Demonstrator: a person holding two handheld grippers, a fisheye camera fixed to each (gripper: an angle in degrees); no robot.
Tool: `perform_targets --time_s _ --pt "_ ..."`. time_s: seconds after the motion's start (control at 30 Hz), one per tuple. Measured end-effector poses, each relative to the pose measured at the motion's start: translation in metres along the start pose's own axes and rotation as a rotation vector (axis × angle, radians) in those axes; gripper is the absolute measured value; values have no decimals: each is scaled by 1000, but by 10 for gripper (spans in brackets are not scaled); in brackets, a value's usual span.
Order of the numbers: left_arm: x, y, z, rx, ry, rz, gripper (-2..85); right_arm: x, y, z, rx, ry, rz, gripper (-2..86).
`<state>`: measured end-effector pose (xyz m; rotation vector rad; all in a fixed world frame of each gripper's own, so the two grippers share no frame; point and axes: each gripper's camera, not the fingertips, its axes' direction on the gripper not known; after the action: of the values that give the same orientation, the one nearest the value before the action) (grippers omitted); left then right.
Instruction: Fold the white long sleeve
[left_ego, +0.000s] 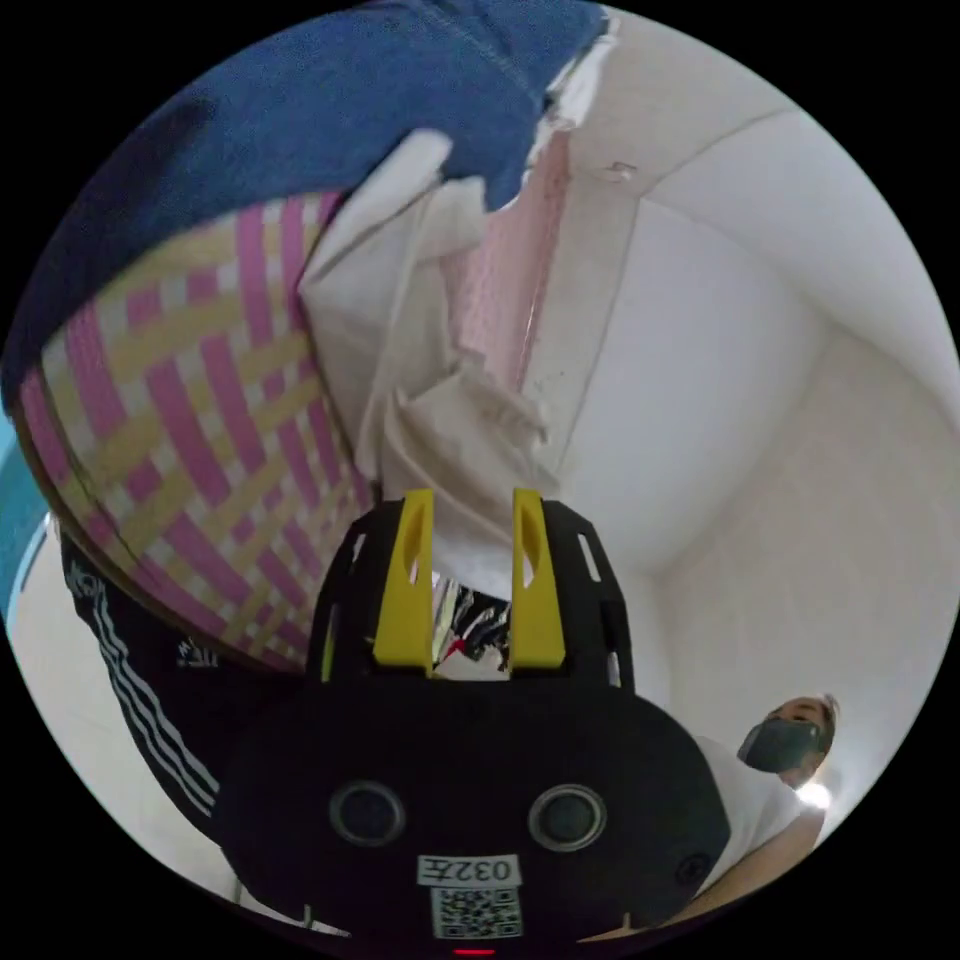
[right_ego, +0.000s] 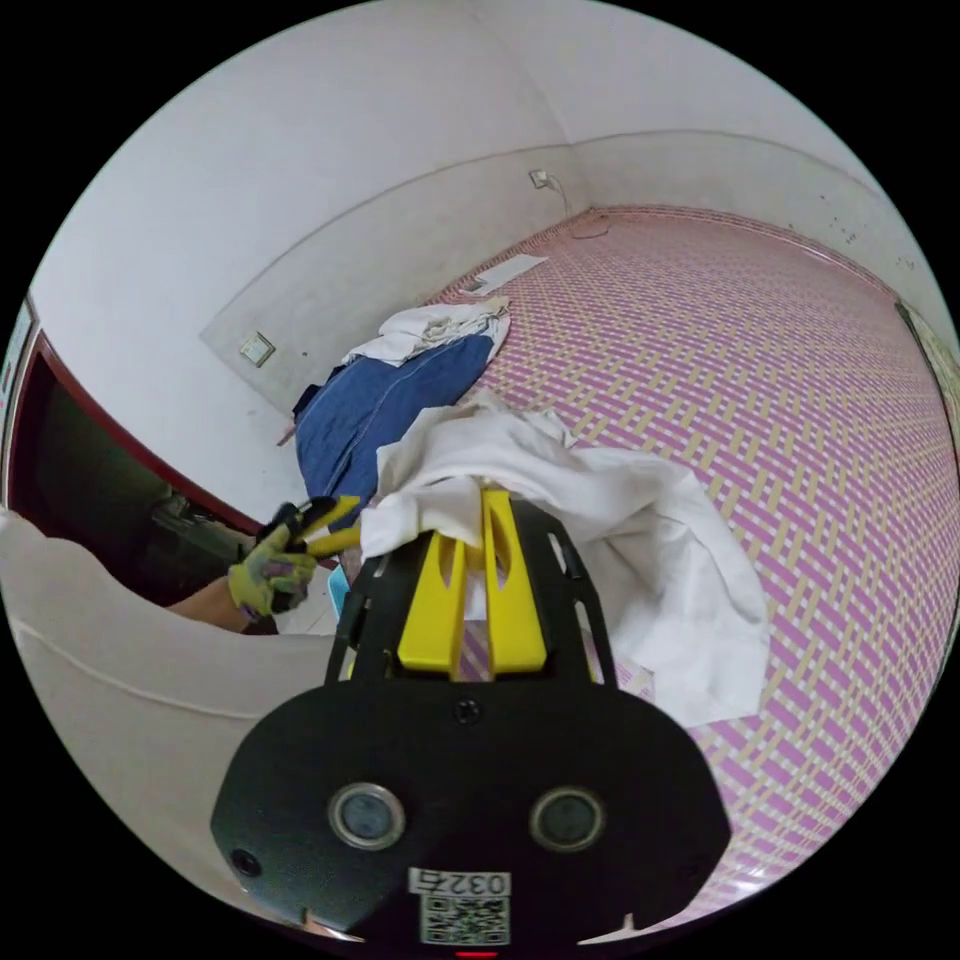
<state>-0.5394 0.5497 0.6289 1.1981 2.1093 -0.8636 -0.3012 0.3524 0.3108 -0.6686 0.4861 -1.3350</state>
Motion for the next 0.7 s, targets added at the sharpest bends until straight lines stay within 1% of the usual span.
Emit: perform_targets --time_s 0.07,0.13,0.17,0.2,0.23,0.27,0.33,0.37,0.4,0.47,0.53,0.57,0.6,0.63,0.67,0.7 --pt "-17 13 22 -68 28 -41 105 -2 3 -5 8 -8 -23 -4" --pt "-24 15 57 -146 103 -51 130 -7 4 -8 3 0 -66 -5" --pt "-25 13 63 -151 127 -55 131 -9 4 -8 -1 2 -81 -5" --pt "-28 8 74 -136 189 -75 132 -12 6 -9 -6 6 -108 -5" --pt "-31 2 83 -126 233 -102 121 -15 8 -10 -12 5 -135 -5" --pt "-33 -1 87 -132 234 -118 116 -16 9 -11 -14 4 -149 -5" --pt "-40 -6 102 -174 224 -189 37 -23 16 -19 -9 33 -214 -5" --pt "-39 -5 103 -168 241 -188 20 -25 18 -21 -7 48 -235 -5" --pt "-33 -3 102 -141 279 -172 0 -29 23 -27 2 81 -280 -5" --pt "-20 1 95 -68 396 -138 -9 -30 30 -39 19 105 -327 -4" --pt "18 3 88 30 604 -57 -12 -25 40 -65 69 57 -351 -5" --pt "34 0 88 41 635 -27 -13 -24 43 -73 90 33 -359 -6" --pt "75 -7 92 36 659 59 -12 -21 48 -93 135 12 -375 -6" --pt "127 -17 103 2 644 178 -12 -18 53 -113 174 -7 -407 -7" --pt "156 -21 113 -24 626 237 -11 -16 56 -124 199 -18 -420 -8" --pt "215 -25 140 -80 629 355 -10 -7 62 -148 249 -48 -427 -8"
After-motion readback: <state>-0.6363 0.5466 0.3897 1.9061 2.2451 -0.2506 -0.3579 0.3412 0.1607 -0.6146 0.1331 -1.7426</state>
